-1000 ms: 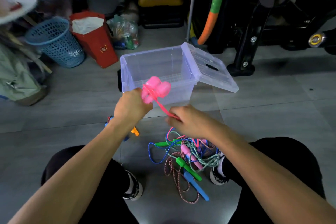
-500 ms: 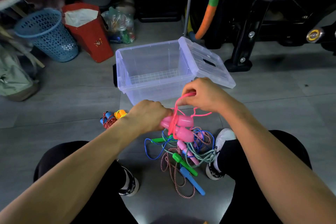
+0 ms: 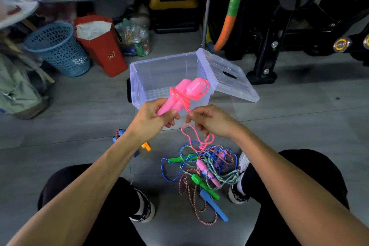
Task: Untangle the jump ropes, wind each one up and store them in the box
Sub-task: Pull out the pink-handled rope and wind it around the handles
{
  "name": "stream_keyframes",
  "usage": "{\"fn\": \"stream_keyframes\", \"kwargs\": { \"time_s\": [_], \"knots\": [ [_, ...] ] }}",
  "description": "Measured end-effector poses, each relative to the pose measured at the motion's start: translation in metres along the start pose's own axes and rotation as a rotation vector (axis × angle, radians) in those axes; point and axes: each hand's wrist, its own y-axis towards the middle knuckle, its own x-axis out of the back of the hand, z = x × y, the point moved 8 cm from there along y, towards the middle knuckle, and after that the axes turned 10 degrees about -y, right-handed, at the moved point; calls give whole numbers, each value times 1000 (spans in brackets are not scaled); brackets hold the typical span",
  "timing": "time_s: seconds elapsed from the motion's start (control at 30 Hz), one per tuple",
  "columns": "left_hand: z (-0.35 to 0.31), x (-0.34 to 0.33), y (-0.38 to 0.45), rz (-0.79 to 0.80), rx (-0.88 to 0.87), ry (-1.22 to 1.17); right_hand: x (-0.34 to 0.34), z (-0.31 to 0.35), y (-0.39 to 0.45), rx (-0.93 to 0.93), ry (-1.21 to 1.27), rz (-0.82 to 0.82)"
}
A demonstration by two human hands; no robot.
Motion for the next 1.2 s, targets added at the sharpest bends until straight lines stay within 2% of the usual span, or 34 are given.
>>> {"fn": "stream_keyframes", "kwargs": {
  "time_s": [0.1, 0.13, 0.2, 0.37, 0.47, 0.53, 0.57, 0.63, 0.73, 0.83, 0.9, 0.97, 1.03, 1.1, 1.2],
  "knots": [
    [7, 19, 5, -223, 15, 128, -5, 10, -7, 73, -445, -20],
    [7, 24, 6, -276, -2, 249, -6, 14, -11, 100, -595, -23],
    [6, 26, 8, -322, -23, 493, -4, 24, -20, 148, -737, -39],
    [5, 1, 11, -182, 12, 1056, 30, 33, -29, 156, -822, -141],
    [10, -14, 11, 2, 49, 1344, 52, 28, -28, 138, -805, -182],
    [28, -22, 10, 237, 87, 1255, 60, 25, -23, 166, -709, -203],
    [37, -26, 7, 375, 105, 1071, 64, 23, -19, 177, -640, -220],
    [38, -34, 1, 516, 128, 651, 73, 13, -11, 170, -509, -257],
    [17, -34, 1, 486, 110, 184, 77, -4, -5, 136, -410, -268],
    [7, -17, 11, 344, 130, -308, 54, -13, -4, 93, -273, -126],
    [11, -11, 16, 207, 184, -516, 35, -13, -4, 49, -248, -73],
    [18, -6, 21, 39, 203, -517, 17, -8, -5, 52, -333, -26],
    [26, -1, 23, -104, 230, -365, 4, -5, -6, 83, -488, 15],
    [36, 11, 25, -209, 244, -45, 0, -5, -9, 97, -644, 30],
    [36, 18, 26, -224, 188, 574, 10, -3, -14, 93, -709, -6]
  ]
}}
